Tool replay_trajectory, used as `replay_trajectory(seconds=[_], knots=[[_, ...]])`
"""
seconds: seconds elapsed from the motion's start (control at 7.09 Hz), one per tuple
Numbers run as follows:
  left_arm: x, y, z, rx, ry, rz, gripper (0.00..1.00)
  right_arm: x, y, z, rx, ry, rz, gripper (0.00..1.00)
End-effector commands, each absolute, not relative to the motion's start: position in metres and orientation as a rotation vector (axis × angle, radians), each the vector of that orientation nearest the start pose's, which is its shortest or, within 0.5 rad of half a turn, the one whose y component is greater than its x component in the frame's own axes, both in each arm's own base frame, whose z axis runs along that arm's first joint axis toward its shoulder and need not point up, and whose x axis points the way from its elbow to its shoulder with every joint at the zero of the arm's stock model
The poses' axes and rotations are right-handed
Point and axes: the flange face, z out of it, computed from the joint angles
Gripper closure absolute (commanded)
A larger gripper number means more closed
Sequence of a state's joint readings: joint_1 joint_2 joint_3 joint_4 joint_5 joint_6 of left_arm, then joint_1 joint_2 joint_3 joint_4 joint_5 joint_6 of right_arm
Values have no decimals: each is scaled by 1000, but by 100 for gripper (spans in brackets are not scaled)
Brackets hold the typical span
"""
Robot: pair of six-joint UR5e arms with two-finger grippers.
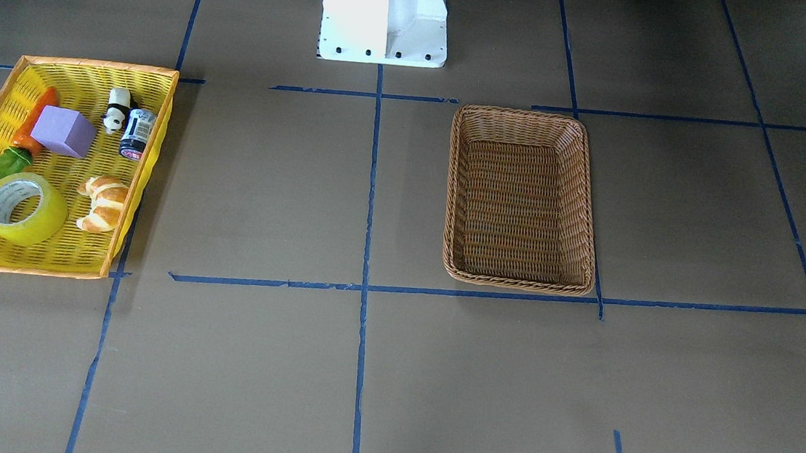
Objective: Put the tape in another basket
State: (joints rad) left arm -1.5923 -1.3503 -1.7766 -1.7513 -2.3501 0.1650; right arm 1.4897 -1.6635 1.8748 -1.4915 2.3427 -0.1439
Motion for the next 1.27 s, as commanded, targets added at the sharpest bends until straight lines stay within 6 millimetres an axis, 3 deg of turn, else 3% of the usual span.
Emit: replay_trajectory(seconds=[0.0, 0.14, 0.28, 0.42, 1.13], knots=[[-68, -410, 634, 242, 822, 207, 0, -43, -537, 523, 287, -783, -432, 0], [-68, -410, 634, 243, 824, 209, 0, -71, -553, 531, 256, -788, -468, 0], [-68, -410, 633, 243, 824, 208, 0, -110, -554, 537, 218, -793, -520, 0], [-68, -410, 633, 243, 824, 208, 0, -131, -552, 543, 169, -795, -487, 0], [-68, -410, 633, 245, 822, 209, 0, -157, -547, 553, 127, -759, -482, 0]])
